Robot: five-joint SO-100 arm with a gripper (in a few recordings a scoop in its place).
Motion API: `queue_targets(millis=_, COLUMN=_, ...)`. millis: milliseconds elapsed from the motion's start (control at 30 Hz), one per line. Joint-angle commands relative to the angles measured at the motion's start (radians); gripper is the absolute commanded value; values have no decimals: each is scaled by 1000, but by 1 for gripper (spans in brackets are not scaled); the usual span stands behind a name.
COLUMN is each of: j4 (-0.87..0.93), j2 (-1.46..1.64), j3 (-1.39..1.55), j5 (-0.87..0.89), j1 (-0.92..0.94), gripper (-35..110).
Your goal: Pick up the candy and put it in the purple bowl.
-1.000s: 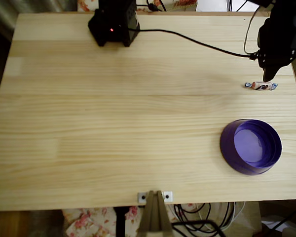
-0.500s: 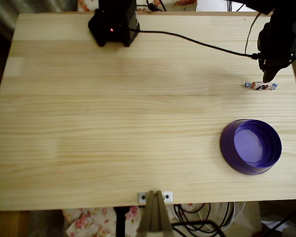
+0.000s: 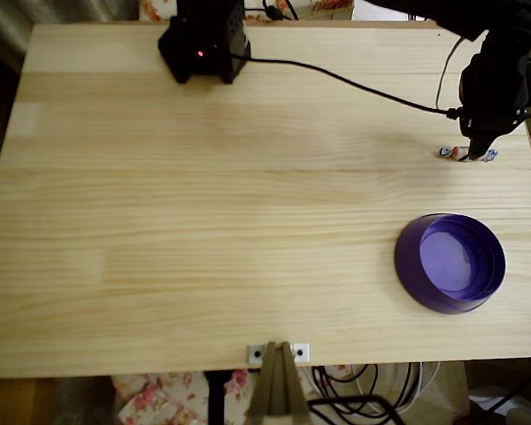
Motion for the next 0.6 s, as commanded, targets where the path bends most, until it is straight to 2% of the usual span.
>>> queue_targets(millis=0, j4=-34, j2=40, j3=-132, j5=-5, j1=-8, gripper=14)
queue_targets(millis=567, j4=-63, j2=-25, j3=-147, j5=20, j1=-8, gripper=9)
